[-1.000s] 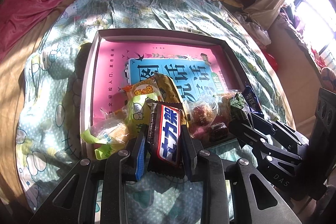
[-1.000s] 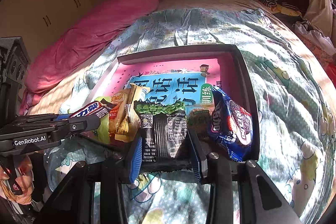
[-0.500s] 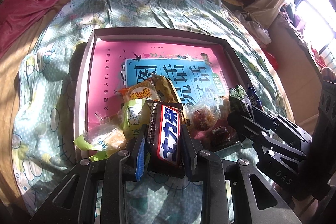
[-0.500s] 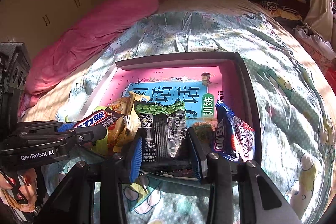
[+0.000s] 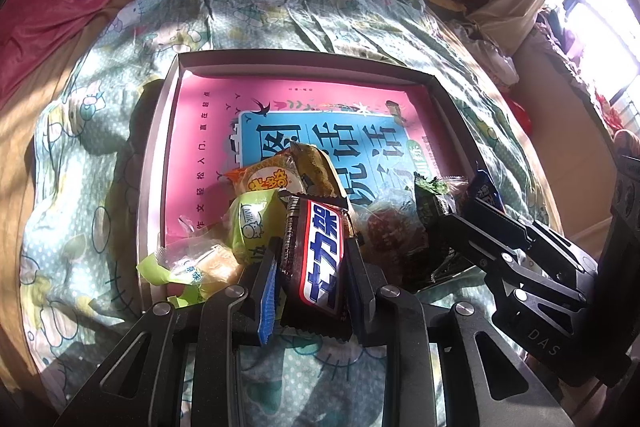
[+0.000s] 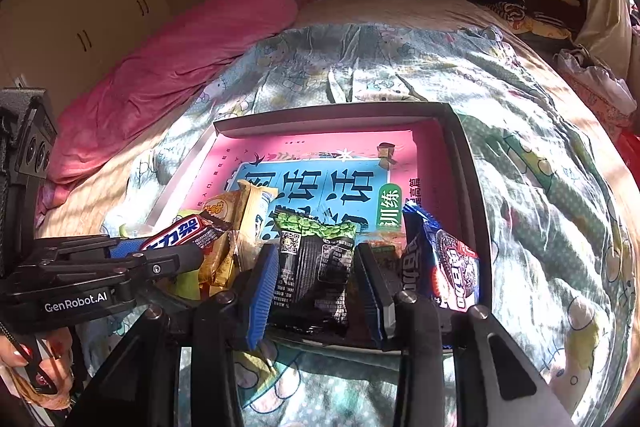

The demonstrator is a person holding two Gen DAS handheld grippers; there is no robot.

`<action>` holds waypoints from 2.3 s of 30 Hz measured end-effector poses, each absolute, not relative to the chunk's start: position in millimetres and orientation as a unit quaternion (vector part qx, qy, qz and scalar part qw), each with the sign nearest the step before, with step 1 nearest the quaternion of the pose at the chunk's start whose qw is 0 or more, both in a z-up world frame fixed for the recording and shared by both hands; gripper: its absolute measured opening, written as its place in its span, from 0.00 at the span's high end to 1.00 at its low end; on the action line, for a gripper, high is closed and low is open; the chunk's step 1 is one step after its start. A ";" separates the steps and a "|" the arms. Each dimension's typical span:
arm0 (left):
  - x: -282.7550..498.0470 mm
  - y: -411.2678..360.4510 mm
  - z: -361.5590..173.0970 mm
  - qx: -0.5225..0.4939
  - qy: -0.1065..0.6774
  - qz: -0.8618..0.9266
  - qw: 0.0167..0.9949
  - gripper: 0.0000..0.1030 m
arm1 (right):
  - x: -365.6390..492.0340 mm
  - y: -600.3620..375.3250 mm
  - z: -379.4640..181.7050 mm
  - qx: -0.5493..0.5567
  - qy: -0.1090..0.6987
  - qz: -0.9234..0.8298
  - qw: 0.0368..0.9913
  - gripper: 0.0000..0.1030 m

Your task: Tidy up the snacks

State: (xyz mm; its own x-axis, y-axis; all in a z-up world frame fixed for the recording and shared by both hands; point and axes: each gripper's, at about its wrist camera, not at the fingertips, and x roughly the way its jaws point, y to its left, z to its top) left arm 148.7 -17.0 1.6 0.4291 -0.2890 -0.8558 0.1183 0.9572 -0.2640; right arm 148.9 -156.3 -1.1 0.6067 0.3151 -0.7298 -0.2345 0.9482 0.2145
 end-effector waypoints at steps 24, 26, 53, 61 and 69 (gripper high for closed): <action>133.2 -14.3 35.1 -0.068 0.484 -0.105 0.866 0.46 | 123.3 -167.7 21.9 0.050 0.384 0.122 0.914 0.51; 129.3 -13.5 39.8 -0.066 0.478 -0.104 0.869 0.43 | 120.2 -167.4 26.0 0.045 0.379 0.120 0.917 0.48; 77.6 -4.0 75.2 -0.060 0.439 -0.070 0.894 0.28 | 76.5 -161.2 67.2 0.016 0.333 0.107 0.937 0.23; 54.0 2.3 73.3 -0.067 0.441 -0.061 0.893 0.28 | 54.6 -160.9 66.2 0.015 0.339 0.101 0.935 0.18; 24.8 4.8 69.3 -0.057 0.444 -0.063 0.892 0.28 | 20.3 -155.0 57.8 0.025 0.345 0.116 0.931 0.14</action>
